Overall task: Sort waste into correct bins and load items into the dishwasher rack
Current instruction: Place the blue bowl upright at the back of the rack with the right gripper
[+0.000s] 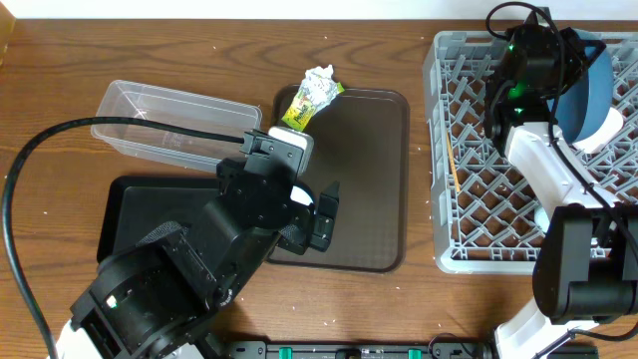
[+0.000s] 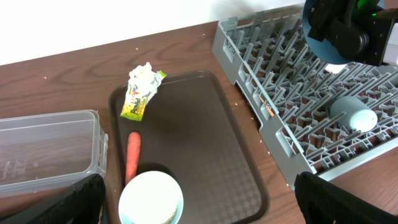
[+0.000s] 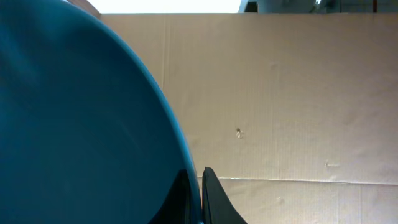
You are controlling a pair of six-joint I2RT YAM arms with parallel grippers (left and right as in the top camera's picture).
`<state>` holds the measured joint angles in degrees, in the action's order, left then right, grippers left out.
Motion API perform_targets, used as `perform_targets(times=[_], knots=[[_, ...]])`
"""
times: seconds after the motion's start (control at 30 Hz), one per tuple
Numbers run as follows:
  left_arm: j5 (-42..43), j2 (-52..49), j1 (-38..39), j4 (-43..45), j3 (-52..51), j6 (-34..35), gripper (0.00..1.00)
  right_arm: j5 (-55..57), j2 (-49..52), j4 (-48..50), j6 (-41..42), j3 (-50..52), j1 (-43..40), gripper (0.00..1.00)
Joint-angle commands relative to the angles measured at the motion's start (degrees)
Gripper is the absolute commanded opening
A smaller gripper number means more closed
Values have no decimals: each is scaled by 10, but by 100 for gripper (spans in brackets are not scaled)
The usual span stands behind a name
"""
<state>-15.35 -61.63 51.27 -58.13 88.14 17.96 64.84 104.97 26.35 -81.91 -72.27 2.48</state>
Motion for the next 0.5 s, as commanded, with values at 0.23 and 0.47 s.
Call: perform_targets(times=[0.23, 0.47], knots=[[-1, 1, -1, -13, 5, -5, 98, 14, 11, 22, 19, 8, -7, 1], [-1, -1, -1, -14, 5, -5, 98, 13, 11, 35, -2, 8, -10, 1]])
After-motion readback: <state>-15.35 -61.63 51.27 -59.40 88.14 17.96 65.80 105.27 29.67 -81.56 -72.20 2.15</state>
